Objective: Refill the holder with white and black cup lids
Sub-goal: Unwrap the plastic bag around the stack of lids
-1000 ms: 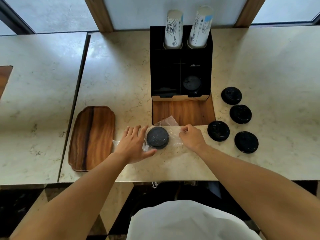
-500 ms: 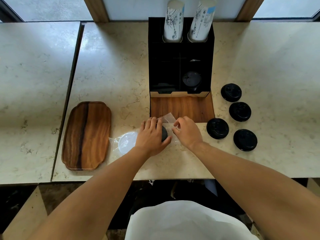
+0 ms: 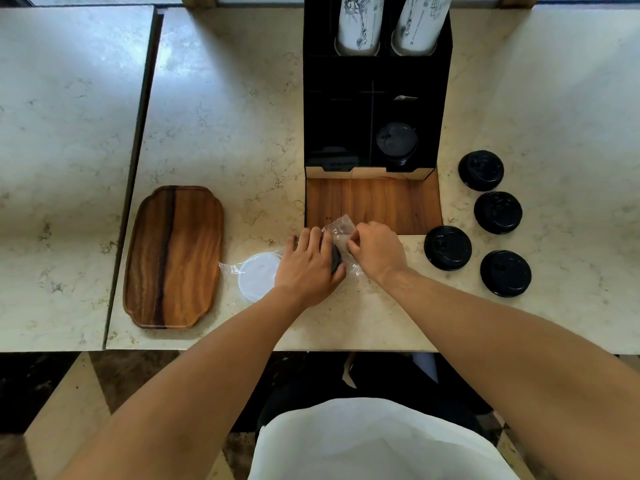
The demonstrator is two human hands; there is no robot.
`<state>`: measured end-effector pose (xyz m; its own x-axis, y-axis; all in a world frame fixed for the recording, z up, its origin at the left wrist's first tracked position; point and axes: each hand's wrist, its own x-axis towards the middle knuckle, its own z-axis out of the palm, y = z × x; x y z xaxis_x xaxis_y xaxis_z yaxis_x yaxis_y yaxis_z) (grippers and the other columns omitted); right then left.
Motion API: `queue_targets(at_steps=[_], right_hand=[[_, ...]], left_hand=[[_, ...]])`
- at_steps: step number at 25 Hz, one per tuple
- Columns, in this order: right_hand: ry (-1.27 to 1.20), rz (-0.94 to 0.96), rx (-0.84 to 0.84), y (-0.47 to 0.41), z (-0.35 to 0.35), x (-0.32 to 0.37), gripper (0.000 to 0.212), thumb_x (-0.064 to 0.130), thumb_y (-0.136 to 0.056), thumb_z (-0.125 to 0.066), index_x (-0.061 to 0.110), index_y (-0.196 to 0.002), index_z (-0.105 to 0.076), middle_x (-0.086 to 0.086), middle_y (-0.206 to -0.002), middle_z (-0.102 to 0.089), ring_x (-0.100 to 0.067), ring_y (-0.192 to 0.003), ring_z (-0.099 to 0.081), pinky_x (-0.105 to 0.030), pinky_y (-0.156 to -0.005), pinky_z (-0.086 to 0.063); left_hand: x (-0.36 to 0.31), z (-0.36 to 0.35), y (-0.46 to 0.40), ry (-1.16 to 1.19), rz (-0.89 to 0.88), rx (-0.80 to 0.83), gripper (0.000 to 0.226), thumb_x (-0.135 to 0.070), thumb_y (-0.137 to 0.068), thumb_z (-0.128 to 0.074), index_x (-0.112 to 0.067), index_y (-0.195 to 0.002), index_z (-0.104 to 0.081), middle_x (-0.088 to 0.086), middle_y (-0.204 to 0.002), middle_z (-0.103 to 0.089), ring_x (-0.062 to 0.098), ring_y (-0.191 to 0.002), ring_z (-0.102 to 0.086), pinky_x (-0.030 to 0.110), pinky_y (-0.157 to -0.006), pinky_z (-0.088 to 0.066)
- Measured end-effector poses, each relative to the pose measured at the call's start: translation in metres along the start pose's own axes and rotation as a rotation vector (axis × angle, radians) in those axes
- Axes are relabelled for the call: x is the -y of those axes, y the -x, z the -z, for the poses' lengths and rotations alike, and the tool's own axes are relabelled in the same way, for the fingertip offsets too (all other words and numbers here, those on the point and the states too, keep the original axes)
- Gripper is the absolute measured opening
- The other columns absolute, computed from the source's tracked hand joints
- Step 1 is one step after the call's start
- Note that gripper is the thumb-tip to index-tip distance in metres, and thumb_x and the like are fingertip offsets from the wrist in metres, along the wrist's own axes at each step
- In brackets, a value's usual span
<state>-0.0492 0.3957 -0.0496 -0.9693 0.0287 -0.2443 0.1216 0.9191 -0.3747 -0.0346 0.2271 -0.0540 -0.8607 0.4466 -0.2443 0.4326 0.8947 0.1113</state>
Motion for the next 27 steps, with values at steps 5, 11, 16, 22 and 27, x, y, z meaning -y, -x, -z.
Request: queue_targets(at_steps=[5, 11, 16, 22, 27], right_hand=[[-0.065, -0.024, -0.006, 0.002, -0.001, 0.000, 0.017, 0.029, -0.098, -0.064, 0.014, -0.099, -0.073, -0.006, -0.101, -0.070, -0.021, -0.093, -0.064, -0.034, -0.078, -0.052], [-0.070, -0.062, 0.003, -0.001, 0.005, 0.004, 0.018, 0.029, -0.097, -0.064, 0.015, -0.095, -0.075, -0.003, -0.095, -0.073, -0.020, -0.087, -0.068, -0.034, -0.075, -0.055], [-0.160, -0.122, -0.036, -0.004, 0.025, -0.019, 0.013, 0.023, -0.096, -0.067, 0.016, -0.086, -0.071, -0.001, -0.087, -0.070, -0.015, -0.077, -0.063, -0.028, -0.069, -0.052], [-0.174, -0.233, -0.045, -0.013, 0.046, -0.052, 0.013, 0.018, -0.096, -0.066, 0.010, -0.089, -0.073, -0.004, -0.090, -0.073, -0.021, -0.085, -0.069, -0.030, -0.074, -0.054], [-0.244, -0.105, -0.084, -0.007, 0.046, -0.043, 0.011, 0.019, -0.097, -0.065, 0.017, -0.088, -0.070, 0.001, -0.088, -0.070, -0.013, -0.081, -0.065, -0.030, -0.076, -0.057]], left_hand=[[-0.001, 0.001, 0.000, -0.006, 0.001, 0.011, 0.072, -0.060, -0.098, -0.028, -0.005, -0.144, -0.036, 0.018, -0.140, -0.045, 0.035, -0.129, -0.041, 0.053, -0.107, -0.038], [-0.001, 0.002, 0.001, -0.008, 0.004, 0.014, 0.070, -0.060, -0.098, -0.028, -0.006, -0.141, -0.037, 0.018, -0.138, -0.045, 0.035, -0.129, -0.040, 0.052, -0.107, -0.037], [-0.002, 0.002, 0.000, -0.014, 0.013, 0.011, 0.071, -0.061, -0.097, -0.027, -0.006, -0.140, -0.037, 0.017, -0.138, -0.046, 0.035, -0.129, -0.041, 0.051, -0.106, -0.038], [-0.001, 0.001, 0.001, 0.005, 0.010, -0.010, 0.071, -0.061, -0.097, -0.027, -0.006, -0.140, -0.039, 0.016, -0.136, -0.047, 0.033, -0.128, -0.042, 0.052, -0.107, -0.038], [-0.002, 0.001, 0.000, 0.018, 0.014, 0.009, 0.072, -0.062, -0.096, -0.026, -0.007, -0.142, -0.037, 0.015, -0.138, -0.046, 0.033, -0.129, -0.041, 0.052, -0.109, -0.035]])
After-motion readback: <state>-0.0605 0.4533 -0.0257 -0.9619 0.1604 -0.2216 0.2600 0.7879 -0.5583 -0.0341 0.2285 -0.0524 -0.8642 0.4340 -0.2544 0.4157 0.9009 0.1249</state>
